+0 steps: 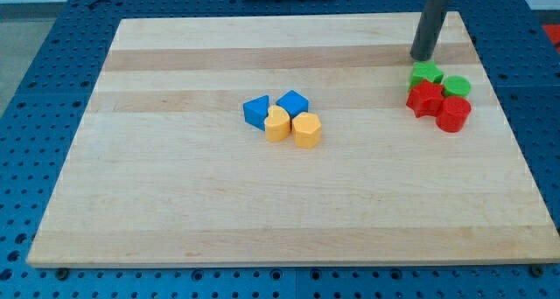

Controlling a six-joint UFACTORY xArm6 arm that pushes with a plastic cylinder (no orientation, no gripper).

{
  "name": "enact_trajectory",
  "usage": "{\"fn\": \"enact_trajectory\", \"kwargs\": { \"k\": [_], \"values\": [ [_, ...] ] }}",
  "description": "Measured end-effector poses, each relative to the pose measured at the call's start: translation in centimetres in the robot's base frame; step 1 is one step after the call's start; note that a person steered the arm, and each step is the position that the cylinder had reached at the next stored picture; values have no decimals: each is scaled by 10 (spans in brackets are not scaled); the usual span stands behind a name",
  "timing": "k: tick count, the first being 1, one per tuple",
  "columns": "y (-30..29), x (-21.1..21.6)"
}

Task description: Push the green circle along with the red circle slightly down

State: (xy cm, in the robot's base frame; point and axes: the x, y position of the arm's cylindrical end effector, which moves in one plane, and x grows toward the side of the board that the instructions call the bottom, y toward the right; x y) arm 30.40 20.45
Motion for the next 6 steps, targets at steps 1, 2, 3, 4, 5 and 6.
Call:
{"fn": "enact_trajectory", "kwargs": {
  "k": [1, 2, 3, 4, 5, 6],
  "values": [
    [3, 30],
    [4, 63],
    [4, 63],
    [12, 20],
    [15, 14],
    [18, 14]
  ]
}}
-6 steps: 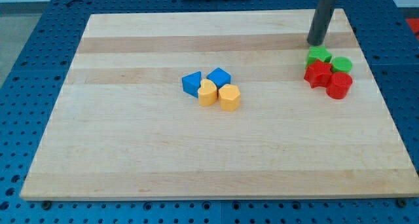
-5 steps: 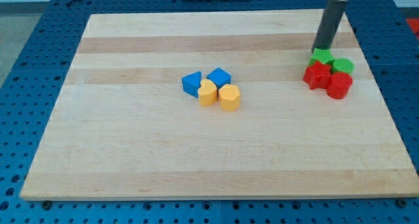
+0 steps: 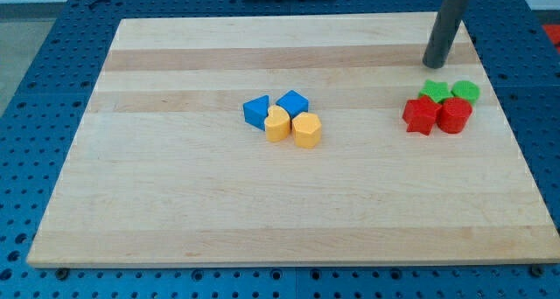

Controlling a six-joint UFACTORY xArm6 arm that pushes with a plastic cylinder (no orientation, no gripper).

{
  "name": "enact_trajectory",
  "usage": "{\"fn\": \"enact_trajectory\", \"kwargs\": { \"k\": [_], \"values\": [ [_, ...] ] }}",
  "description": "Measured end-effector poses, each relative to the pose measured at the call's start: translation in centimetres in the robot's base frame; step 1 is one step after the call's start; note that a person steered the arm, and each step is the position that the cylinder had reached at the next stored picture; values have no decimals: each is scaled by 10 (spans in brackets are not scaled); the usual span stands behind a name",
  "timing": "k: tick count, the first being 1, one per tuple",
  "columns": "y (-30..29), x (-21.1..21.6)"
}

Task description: Push the green circle along with the red circle slightly down

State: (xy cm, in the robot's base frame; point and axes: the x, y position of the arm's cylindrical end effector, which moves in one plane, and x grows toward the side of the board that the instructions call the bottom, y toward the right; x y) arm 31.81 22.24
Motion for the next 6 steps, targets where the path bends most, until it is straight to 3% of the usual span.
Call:
{"fn": "enact_trajectory", "kwargs": {
  "k": [2, 6],
  "values": [
    [39, 0],
    [40, 87]
  ]
}}
